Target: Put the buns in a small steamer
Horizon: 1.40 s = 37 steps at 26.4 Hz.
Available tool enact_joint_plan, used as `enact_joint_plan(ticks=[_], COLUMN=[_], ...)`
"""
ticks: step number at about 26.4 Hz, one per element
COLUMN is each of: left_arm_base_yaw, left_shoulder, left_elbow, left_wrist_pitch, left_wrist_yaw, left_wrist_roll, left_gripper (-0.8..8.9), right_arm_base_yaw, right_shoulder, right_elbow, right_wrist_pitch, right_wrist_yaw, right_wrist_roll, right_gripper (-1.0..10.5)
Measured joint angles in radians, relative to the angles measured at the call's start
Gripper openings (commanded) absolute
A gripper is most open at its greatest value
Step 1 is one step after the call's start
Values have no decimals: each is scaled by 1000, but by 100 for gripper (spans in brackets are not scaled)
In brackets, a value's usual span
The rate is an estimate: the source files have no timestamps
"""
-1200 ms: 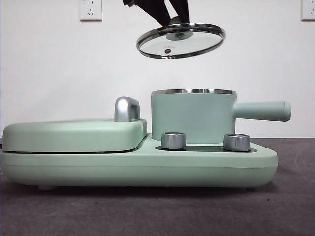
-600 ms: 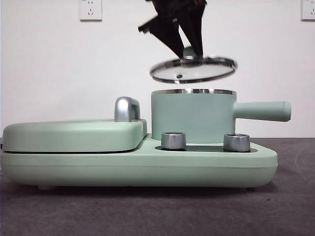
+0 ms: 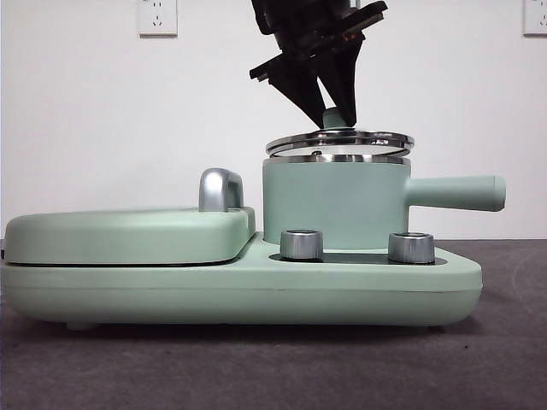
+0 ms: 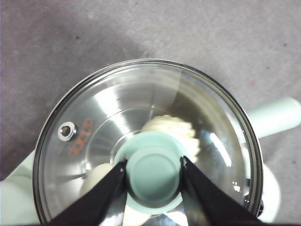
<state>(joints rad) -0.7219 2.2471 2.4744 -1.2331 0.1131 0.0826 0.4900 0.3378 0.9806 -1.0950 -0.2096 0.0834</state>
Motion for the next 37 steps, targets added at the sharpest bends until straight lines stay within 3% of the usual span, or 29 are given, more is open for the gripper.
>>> enact_joint_plan(ticks=[27,29,32,33,37], left_arm_base_yaw=[-14,-14,-15,-16,-15], left_shoulder=[24,24,27,28,18], left_elbow=[8,8,11,16,20], left_wrist_pitch=[-11,-11,-14,-18,-89], left_wrist_yaw=[-29,-29,-27,-17,-17], left_wrist_roll=[8,8,0,-6,-25], left_gripper=[50,86,382,435,442], right_arm_base_yaw=[0,0,0,0,0], right_shoulder=[0,0,0,0,0], right_elbow=[0,0,0,0,0], right_wrist_pitch=[0,0,0,0,0], right_wrist_yaw=[0,0,0,0,0], right_wrist_roll=[3,4,4,4,4], right_gripper=[402,402,402,402,402])
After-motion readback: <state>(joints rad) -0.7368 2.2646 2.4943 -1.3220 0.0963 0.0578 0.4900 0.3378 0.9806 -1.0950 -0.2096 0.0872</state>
